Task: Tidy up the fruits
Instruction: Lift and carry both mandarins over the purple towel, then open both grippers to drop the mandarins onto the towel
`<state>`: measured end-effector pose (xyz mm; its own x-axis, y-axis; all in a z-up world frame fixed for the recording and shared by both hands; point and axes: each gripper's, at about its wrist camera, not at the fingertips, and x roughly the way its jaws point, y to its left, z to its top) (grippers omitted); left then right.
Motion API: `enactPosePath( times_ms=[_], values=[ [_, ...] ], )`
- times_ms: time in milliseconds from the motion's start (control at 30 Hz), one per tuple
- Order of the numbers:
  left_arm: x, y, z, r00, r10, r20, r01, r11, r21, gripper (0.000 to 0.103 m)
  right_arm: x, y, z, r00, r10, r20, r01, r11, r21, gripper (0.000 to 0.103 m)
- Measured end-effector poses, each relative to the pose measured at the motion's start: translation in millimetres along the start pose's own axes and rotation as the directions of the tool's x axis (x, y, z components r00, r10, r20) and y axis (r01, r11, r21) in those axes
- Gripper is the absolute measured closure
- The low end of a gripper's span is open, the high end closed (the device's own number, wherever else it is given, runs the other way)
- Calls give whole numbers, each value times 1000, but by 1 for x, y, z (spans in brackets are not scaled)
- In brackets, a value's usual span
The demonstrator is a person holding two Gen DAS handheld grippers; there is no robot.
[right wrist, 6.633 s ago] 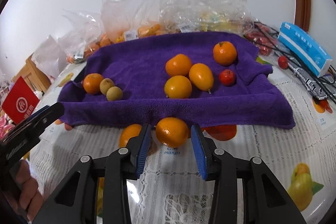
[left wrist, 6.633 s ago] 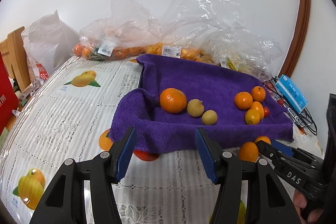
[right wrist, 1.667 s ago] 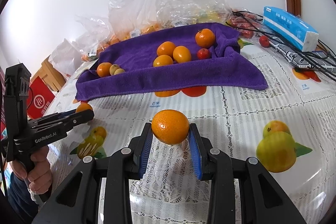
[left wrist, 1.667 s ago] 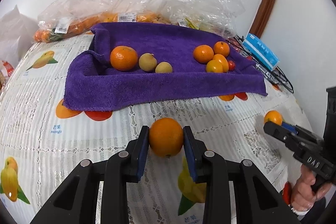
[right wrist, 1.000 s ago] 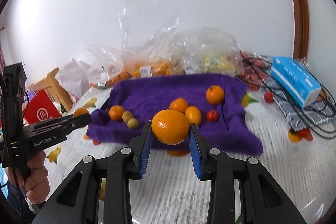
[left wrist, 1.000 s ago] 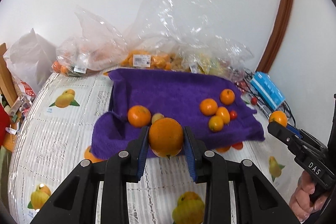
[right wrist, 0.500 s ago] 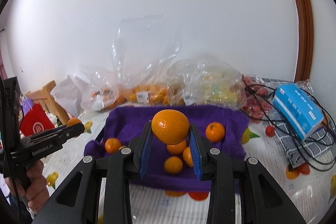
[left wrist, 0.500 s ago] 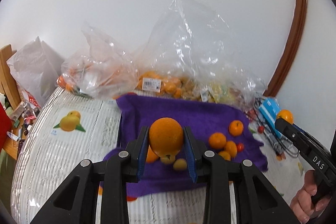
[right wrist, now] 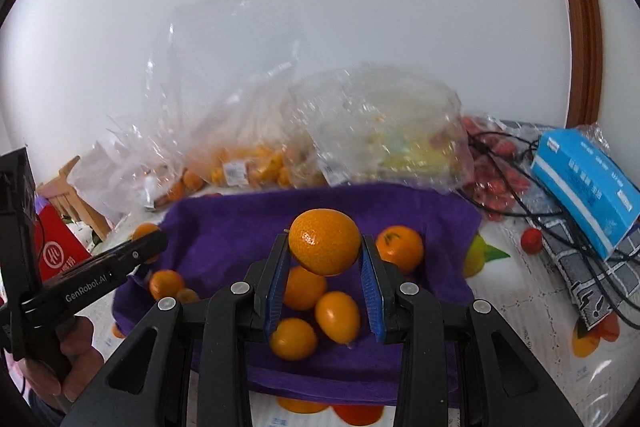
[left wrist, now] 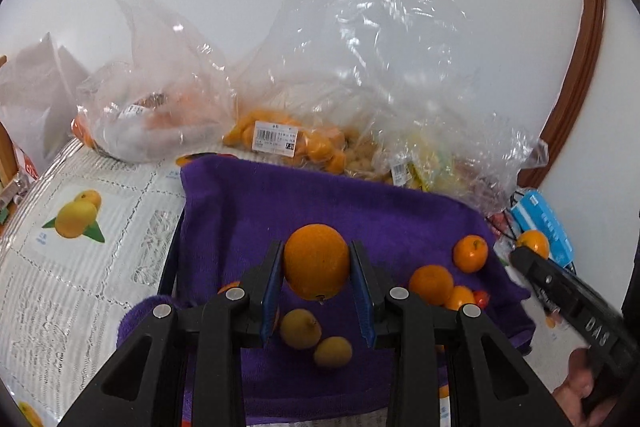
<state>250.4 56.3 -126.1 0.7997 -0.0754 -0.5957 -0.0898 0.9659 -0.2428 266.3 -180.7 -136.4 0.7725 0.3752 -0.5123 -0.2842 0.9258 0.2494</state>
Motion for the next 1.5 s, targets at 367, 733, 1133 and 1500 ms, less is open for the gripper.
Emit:
enactPosePath(
  times_ms=[367,733,1133,1500],
  values=[
    [11,10,-5,1000,-22,3,22,999,-46,72,3,-20,-3,1000,2,6,-2,998,55,68],
    [15,9,-6,1000,-18,3,18,999,-40,72,7,-34,-4,1000,-5,-8,6,996,95,68],
    [18,9,-8,998,-55,-18,54,998,-43,72,23,-33,-11,998,-7,-63,13,996,90,68],
    [22,-7,-17,991,-130,-43,130,991,15,72,36,-26,-19,993,-24,-119,30,998,47,68]
  ],
)
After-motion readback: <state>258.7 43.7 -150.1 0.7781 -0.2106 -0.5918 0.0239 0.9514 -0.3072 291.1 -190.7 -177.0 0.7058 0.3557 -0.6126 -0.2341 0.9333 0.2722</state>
